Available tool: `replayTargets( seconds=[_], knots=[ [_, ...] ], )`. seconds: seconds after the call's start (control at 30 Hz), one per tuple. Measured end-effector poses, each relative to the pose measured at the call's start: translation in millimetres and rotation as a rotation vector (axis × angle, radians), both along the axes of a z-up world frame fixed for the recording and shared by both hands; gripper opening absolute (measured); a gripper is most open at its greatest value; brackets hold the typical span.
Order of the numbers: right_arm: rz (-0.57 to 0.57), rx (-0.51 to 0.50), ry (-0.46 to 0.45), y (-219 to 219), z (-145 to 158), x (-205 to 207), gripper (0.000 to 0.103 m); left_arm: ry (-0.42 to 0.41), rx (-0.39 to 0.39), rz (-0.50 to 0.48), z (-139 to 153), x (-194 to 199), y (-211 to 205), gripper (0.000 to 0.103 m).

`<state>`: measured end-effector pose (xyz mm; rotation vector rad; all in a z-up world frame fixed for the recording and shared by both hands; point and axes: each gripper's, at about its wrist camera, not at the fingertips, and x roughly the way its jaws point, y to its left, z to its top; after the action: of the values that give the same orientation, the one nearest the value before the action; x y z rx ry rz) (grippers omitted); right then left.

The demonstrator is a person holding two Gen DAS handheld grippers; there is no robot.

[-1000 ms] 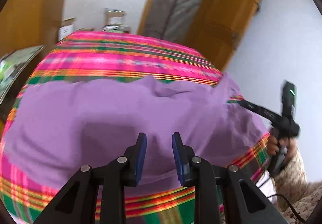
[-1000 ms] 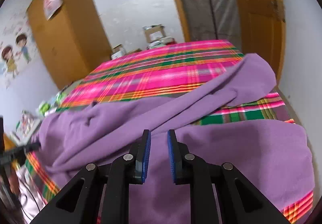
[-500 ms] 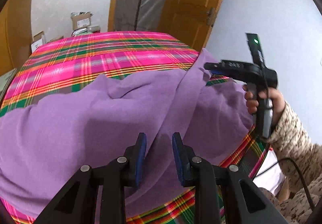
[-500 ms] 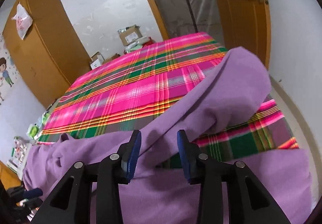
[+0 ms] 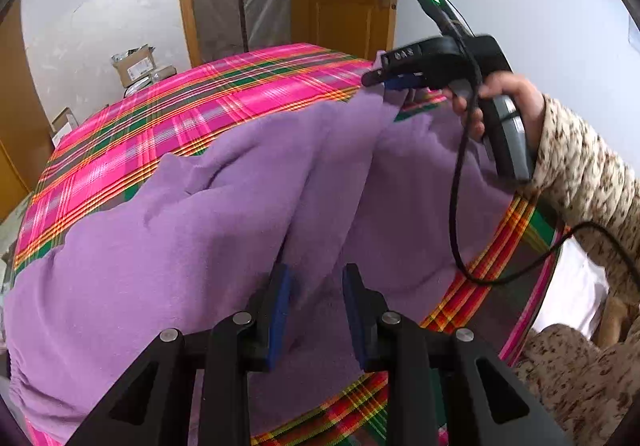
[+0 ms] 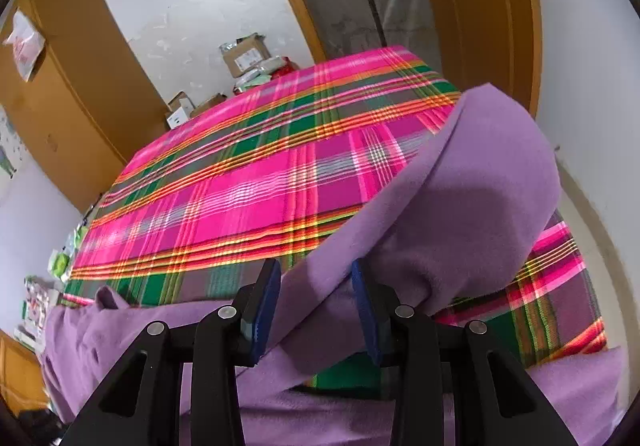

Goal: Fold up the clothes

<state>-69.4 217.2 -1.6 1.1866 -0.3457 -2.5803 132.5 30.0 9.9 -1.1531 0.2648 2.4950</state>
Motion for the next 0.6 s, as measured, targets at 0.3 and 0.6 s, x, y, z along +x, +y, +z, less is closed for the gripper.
replayTargets(
  seconds=[0.3, 0.6],
  knots=[
    [-0.043, -0.019, -0.059, 6, -9, -20, 0.039, -0.016, -0.071, -0.005, -12, -13, 13, 0.027],
    [-0.066, -0.062, -0.045, 13, -3, -19, 0.006, -0.028, -0.071, 0.009, -14, -19, 13, 0.027]
  ],
)
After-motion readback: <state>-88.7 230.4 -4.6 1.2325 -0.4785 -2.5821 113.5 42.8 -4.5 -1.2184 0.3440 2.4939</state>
